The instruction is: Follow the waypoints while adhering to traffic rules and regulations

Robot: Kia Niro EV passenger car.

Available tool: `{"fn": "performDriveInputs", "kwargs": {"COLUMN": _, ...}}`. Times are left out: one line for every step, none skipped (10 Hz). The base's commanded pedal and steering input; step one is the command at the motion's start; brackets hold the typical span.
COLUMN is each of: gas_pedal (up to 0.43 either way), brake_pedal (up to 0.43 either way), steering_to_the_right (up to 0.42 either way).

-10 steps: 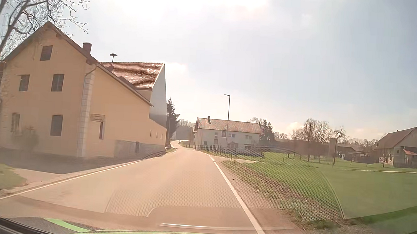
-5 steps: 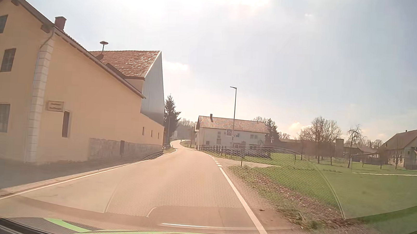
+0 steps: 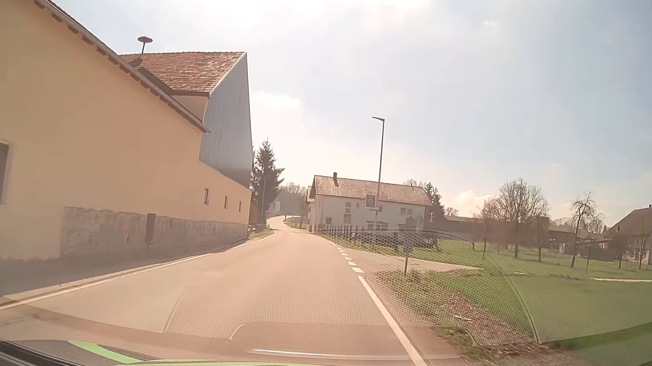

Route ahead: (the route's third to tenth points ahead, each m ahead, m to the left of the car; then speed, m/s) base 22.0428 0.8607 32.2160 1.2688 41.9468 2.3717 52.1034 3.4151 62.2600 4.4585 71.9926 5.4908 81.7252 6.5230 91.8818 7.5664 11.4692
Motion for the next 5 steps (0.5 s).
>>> {"fn": "performDriveInputs", "kwargs": {"gas_pedal": 0.189, "brake_pedal": 0.000, "steering_to_the_right": -0.006}}
{"fn": "performDriveInputs", "kwargs": {"gas_pedal": 0.189, "brake_pedal": 0.000, "steering_to_the_right": -0.006}}
{"fn": "performDriveInputs", "kwargs": {"gas_pedal": 0.189, "brake_pedal": 0.000, "steering_to_the_right": -0.006}}
{"fn": "performDriveInputs", "kwargs": {"gas_pedal": 0.189, "brake_pedal": 0.000, "steering_to_the_right": -0.006}}
{"fn": "performDriveInputs", "kwargs": {"gas_pedal": 0.189, "brake_pedal": 0.000, "steering_to_the_right": -0.006}}
